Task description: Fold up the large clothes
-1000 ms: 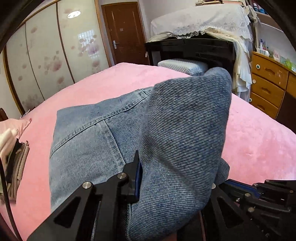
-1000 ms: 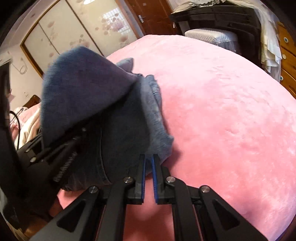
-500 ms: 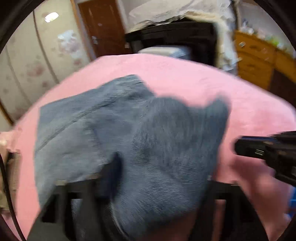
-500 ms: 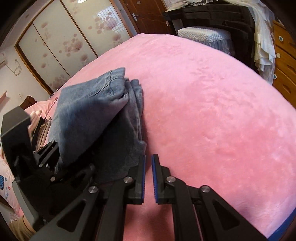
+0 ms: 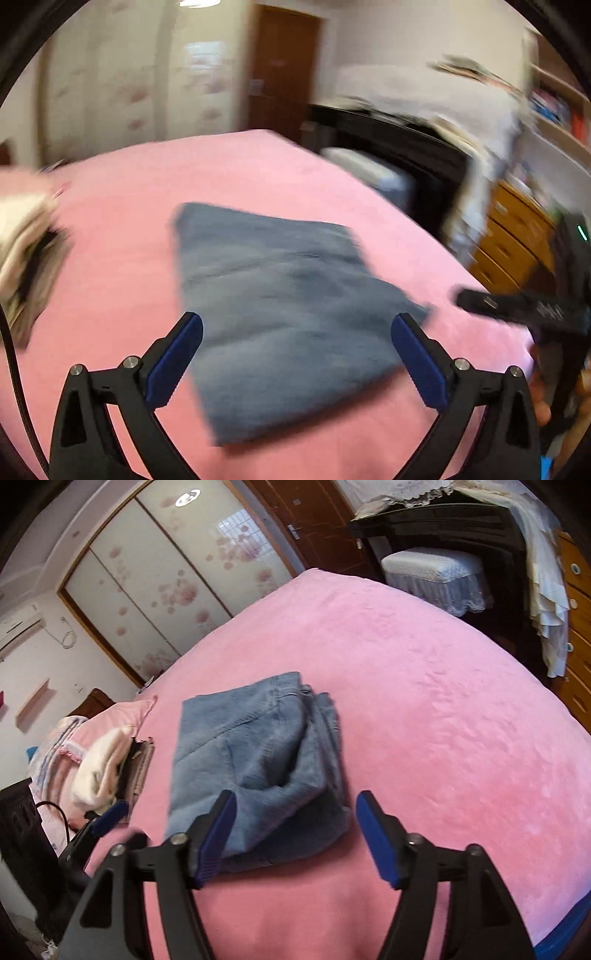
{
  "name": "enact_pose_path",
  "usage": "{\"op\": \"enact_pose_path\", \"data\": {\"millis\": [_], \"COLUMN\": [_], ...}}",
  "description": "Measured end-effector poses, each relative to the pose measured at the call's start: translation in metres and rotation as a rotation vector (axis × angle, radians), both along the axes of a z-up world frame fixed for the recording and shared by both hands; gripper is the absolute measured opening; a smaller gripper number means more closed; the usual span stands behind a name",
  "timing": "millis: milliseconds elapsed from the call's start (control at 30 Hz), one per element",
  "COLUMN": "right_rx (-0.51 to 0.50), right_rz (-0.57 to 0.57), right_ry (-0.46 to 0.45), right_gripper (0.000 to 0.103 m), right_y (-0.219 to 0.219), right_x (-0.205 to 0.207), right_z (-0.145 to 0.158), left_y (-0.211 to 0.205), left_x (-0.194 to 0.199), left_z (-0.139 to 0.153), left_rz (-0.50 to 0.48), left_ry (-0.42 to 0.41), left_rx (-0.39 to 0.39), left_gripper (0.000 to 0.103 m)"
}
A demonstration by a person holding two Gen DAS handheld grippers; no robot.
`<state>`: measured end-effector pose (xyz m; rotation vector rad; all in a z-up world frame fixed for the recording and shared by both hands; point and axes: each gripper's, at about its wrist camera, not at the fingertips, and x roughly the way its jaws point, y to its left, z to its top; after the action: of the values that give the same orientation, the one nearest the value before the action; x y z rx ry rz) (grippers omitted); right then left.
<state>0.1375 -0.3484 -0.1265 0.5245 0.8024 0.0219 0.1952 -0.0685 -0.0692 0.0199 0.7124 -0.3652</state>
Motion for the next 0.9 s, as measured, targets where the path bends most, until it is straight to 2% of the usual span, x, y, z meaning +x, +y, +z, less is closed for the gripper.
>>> {"op": "enact_pose_path", "data": {"millis": [133,200,367,400,433,467,500,533,633,700,767,833,900], "right_rx": [-0.001,0.011,0.033,0.025,0.011,-0.028,-0.055,-0.076,-0.150,-0.160,-0.164,-0.196,-0.211], "right_rz": [0.048,0.068,0.064,0.065,0.068,0.078,0.097,0.099,0.111,0.100,0.057,-0.013,-0.064], "right_ry": [0.064,0.107,0.166,0.160,0.160,0.158,0.149,0.142,0.136,0.128,0.130,0.175,0.251], "right_gripper": [0.075,0.075,0.073,0.065,0.052,0.046,0.030,0.023,0.017,0.013,0.005,0.000,0.000], "right_y": [0.013,0.017,0.020,0.020,0.020,0.022,0.024,0.025,0.028,0.024,0.014,0.000,-0.014], "right_x": [0.028,0.045,0.068,0.069,0.070,0.071,0.070,0.068,0.059,0.049,0.039,0.033,0.029], "right_z": [-0.013,-0.025,-0.043,-0.043,-0.042,-0.041,-0.040,-0.039,-0.040,-0.043,-0.049,-0.064,-0.088], "left_y": [0.044,0.051,0.047,0.042,0.039,0.036,0.032,0.028,0.021,0.020,0.020,0.023,0.026], "left_x": [0.026,0.033,0.046,0.047,0.050,0.052,0.052,0.052,0.053,0.052,0.048,0.046,0.046], "left_z": [-0.023,-0.036,-0.065,-0.069,-0.073,-0.075,-0.077,-0.079,-0.086,-0.091,-0.096,-0.103,-0.109], "left_rz": [0.226,0.265,0.263,0.260,0.256,0.253,0.252,0.245,0.224,0.220,0.219,0.229,0.236], "left_ry": [0.072,0.100,0.162,0.166,0.174,0.179,0.181,0.188,0.209,0.214,0.216,0.223,0.239], "left_rx": [0.065,0.096,0.139,0.144,0.152,0.155,0.158,0.154,0.135,0.121,0.100,0.075,0.042], "left_gripper": [0.101,0.101,0.101,0.101,0.101,0.101,0.101,0.101,0.101,0.101,0.101,0.101,0.101]}}
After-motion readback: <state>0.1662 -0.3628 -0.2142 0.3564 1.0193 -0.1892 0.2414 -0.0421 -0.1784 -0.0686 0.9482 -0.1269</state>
